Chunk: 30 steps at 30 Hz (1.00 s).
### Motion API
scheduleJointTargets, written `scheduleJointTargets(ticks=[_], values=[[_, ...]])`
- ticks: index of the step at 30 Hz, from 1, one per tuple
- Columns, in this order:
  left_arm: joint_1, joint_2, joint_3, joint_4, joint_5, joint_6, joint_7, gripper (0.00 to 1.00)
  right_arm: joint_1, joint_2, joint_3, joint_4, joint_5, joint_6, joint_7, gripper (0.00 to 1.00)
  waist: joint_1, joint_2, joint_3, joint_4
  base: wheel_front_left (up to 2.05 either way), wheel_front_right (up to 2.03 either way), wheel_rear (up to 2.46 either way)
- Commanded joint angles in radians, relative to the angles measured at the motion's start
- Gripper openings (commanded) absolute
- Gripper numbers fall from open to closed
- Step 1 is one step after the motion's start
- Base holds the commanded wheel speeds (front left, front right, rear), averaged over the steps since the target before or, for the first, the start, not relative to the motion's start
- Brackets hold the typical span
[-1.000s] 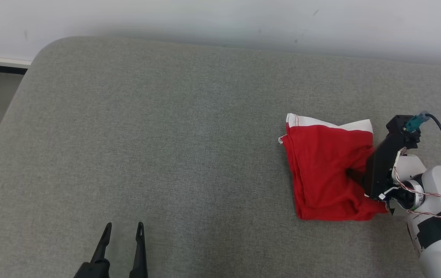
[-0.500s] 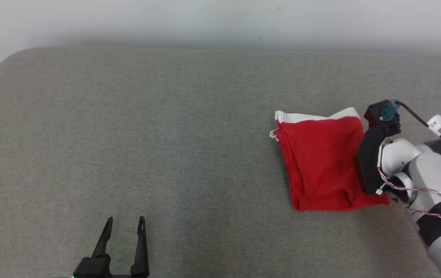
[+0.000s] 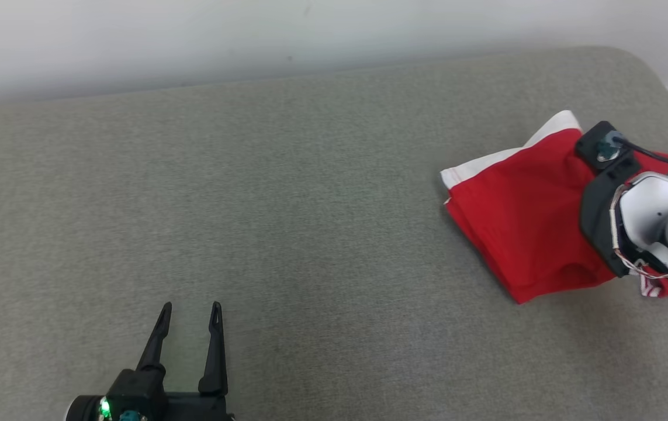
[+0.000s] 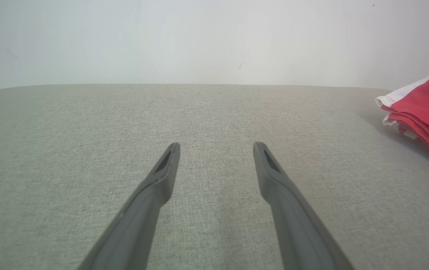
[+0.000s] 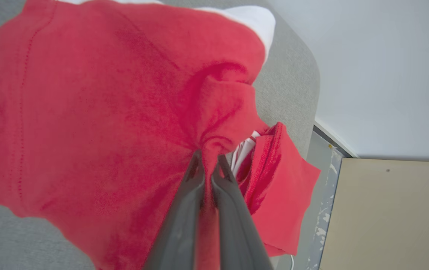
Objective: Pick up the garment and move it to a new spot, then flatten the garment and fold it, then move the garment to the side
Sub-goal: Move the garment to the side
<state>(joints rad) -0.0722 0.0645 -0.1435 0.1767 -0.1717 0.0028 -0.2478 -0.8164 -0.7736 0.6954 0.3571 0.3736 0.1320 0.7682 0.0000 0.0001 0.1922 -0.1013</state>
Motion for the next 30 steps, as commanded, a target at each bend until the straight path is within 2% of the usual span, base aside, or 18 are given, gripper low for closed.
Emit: scheduleJointTargets(ticks=[1,9,17,24,30], values=[[-0.015,0.005,-0.001,-0.005,0.0,0.001,0.001,1.0,-0.012,-0.014,0.01,0.0,0.01,-0.003,-0.012,0.0,0.0,-0.0001,0.031,-0.052,0.0,0.0,0.0],[-0.031,0.024,-0.001,-0.029,0.0,0.006,0.019,1.0,-0.062,-0.117,0.03,0.032,0.003,-0.003,-0.093,0.0,0.0,-0.0001,0.082,-0.083,0.0,0.0,0.0],[-0.034,0.045,-0.005,-0.059,0.004,0.01,0.038,1.0,-0.037,-0.185,-0.046,0.108,-0.026,-0.003,-0.132,0.0,0.0,-0.0001,0.114,-0.09,0.0,0.0,0.0],[-0.047,0.066,-0.023,-0.091,0.024,0.011,0.061,1.0,0.0,-0.146,-0.163,0.251,-0.068,-0.003,-0.253,0.0,0.0,-0.0001,0.151,-0.077,0.0,0.0,0.0],[-0.053,0.087,-0.037,-0.142,0.044,0.01,0.059,1.0,0.012,-0.089,-0.341,0.408,-0.151,-0.003,-0.365,0.0,0.0,-0.0001,0.185,-0.058,0.0,0.0,0.0]])
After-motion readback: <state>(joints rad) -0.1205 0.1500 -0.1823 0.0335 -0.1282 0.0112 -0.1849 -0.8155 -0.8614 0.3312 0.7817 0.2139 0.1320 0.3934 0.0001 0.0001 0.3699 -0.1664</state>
